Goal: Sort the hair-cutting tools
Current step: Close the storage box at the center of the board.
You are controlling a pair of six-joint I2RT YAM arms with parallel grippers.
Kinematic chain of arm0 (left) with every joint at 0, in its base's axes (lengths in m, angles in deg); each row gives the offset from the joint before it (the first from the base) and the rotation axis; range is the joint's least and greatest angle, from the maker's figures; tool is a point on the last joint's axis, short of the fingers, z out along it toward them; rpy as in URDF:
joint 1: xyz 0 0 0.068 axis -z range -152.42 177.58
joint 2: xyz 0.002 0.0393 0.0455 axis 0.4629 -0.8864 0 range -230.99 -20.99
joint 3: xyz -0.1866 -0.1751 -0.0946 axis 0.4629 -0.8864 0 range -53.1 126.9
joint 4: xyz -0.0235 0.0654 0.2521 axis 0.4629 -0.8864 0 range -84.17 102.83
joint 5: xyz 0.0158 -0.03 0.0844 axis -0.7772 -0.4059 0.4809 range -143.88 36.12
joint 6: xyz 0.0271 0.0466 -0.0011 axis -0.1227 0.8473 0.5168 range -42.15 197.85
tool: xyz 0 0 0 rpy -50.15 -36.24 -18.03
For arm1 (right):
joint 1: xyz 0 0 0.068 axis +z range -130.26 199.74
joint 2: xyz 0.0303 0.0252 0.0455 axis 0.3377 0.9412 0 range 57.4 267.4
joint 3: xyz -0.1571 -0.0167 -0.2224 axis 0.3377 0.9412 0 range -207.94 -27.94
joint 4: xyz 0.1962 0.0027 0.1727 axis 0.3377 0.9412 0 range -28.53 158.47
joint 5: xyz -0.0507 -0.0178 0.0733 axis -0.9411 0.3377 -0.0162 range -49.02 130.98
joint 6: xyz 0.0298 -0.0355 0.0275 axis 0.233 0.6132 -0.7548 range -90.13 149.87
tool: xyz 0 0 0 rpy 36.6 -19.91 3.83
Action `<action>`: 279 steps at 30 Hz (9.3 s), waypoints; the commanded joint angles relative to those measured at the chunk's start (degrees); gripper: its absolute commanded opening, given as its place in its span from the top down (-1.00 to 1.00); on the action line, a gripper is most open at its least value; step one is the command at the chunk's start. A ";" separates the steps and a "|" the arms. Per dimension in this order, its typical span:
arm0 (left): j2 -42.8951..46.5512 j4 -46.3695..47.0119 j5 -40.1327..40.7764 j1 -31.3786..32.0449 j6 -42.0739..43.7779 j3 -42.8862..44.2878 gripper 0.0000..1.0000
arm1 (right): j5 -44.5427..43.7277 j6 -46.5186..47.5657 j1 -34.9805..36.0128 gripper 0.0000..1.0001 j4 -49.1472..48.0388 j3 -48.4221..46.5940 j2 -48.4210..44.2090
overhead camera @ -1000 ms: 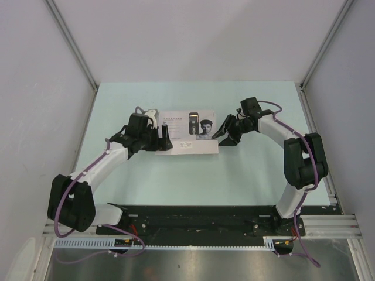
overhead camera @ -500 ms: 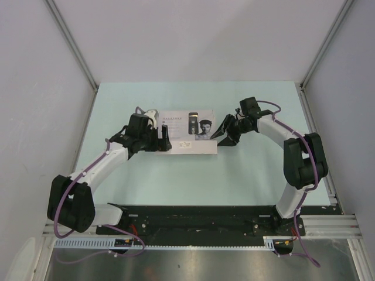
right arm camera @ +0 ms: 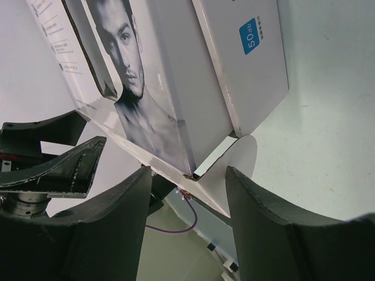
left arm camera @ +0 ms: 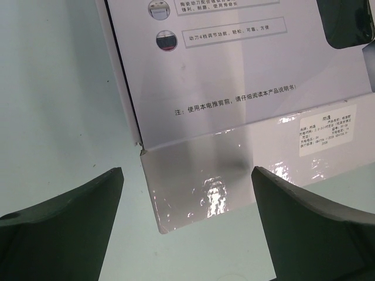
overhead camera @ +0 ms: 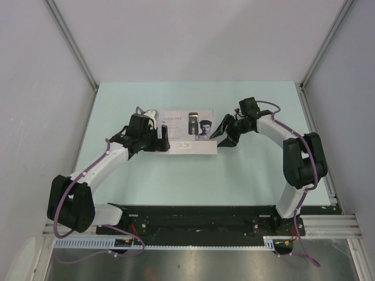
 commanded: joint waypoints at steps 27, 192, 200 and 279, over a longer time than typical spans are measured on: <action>0.16 0.10 -0.83 1.44 1.97 1.95 -0.88 | 0.37 0.41 3.11 0.10 -1.88 -0.02 0.18; 0.16 4.94 11.21 1.44 -2.08 -4.91 -0.51 | -39.01 20.55 16.73 -0.33 -8.29 10.26 -18.98; 0.43 3.54 12.53 1.53 -1.55 -4.02 -0.42 | -40.69 18.69 16.73 -0.18 -8.20 10.26 -16.70; -3.18 4.23 10.60 1.35 -1.81 -0.77 -0.54 | -56.76 21.95 30.62 -0.15 -26.47 33.46 -30.93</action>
